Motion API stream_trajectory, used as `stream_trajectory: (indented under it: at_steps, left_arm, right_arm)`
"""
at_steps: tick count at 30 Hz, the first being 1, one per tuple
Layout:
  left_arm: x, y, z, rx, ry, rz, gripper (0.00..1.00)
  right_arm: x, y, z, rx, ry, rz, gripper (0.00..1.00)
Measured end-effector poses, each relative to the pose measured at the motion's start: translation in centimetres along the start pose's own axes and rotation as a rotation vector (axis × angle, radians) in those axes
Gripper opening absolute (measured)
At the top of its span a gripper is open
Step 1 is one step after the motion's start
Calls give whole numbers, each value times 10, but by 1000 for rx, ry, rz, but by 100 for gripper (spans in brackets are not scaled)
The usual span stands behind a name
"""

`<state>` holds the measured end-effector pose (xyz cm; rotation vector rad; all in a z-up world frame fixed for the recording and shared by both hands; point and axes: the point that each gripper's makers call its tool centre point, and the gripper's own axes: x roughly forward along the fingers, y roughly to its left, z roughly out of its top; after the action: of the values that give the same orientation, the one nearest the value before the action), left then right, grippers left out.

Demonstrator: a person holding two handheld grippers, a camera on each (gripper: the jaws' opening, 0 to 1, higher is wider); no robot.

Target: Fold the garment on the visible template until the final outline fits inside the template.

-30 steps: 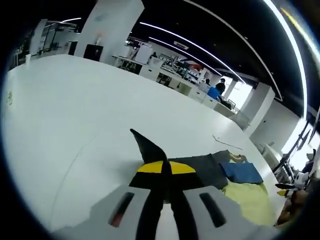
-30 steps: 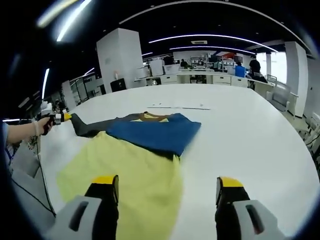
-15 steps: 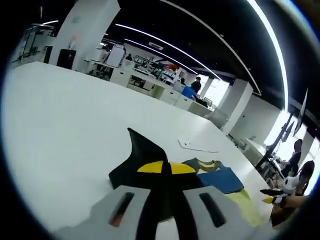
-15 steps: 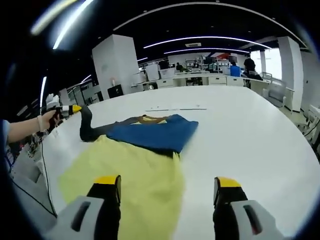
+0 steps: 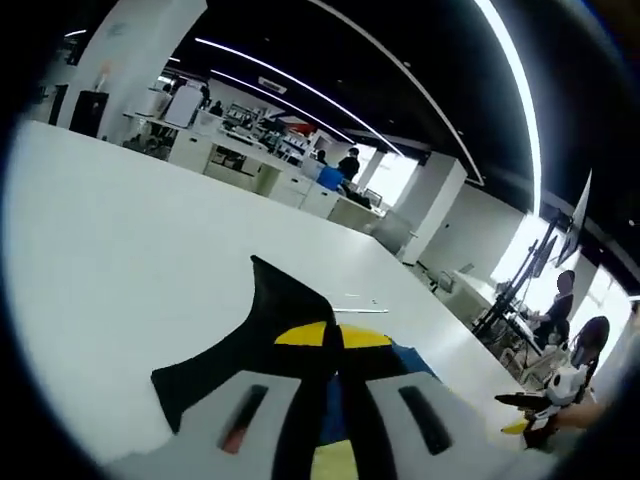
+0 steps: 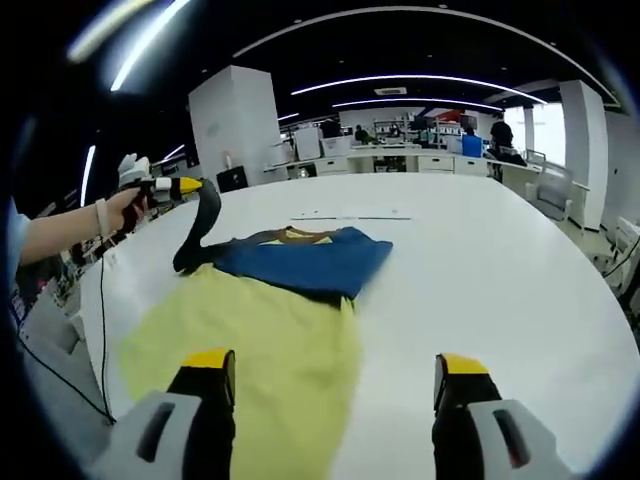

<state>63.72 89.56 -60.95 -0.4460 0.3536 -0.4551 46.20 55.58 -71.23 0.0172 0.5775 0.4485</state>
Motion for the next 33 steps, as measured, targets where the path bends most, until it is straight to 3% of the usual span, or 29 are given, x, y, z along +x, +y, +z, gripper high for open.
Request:
stream_trajectory:
  at_steps: [6, 23, 27, 33]
  left_arm:
    - [25, -30, -2, -11, 7, -63, 0]
    - [81, -111, -31, -37, 49, -203, 0]
    - [93, -134, -47, -33, 65, -248, 0]
    - [111, -149, -81, -27, 128, -264, 0]
  right_arm:
    - [-5, -5, -8, 12, 7, -13, 81]
    - [-10, -6, -20, 33, 29, -20, 80]
    - [-10, -7, -23, 37, 33, -24, 80]
    - [-11, -7, -29, 45, 43, -23, 80]
